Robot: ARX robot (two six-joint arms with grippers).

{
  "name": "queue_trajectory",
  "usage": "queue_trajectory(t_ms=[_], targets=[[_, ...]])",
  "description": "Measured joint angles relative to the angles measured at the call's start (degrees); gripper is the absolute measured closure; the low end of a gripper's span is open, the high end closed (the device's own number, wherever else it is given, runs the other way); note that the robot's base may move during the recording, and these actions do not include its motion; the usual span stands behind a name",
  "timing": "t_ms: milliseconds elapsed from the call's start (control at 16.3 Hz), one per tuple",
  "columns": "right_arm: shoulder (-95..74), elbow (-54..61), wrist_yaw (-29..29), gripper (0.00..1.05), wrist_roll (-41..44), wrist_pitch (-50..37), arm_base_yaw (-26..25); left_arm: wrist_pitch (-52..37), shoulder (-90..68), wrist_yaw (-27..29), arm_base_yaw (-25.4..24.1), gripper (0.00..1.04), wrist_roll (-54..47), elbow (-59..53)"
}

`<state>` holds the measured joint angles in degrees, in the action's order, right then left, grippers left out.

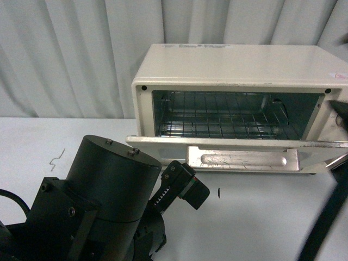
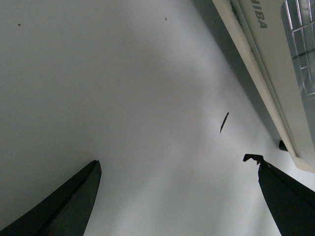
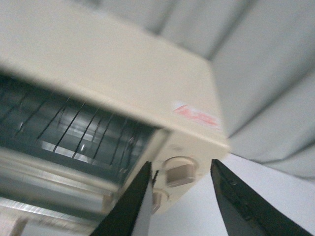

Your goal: Open oven

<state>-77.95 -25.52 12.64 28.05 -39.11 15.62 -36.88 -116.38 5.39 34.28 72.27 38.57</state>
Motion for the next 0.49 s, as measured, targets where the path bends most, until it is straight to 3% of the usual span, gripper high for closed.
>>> queue_trajectory(t_ms=[61,184,491], targets=[[6.6,6.2,0.4,0.83,-18.4,-13.6,-3.8,0.1,0.0,0.5,-0.1,0.07,0.0,0.0],[11.4,10.1,-2.3,1.03,-24.0,-13.2,-4.9,0.1,0.0,0.4,-0.1,0.07,0.0,0.0],[23.6,18.4,-6.6,1.03,-27.0,-7.9,-9.7,0.0,0.0,0.4,-0.1,0.07,0.0,0.0]])
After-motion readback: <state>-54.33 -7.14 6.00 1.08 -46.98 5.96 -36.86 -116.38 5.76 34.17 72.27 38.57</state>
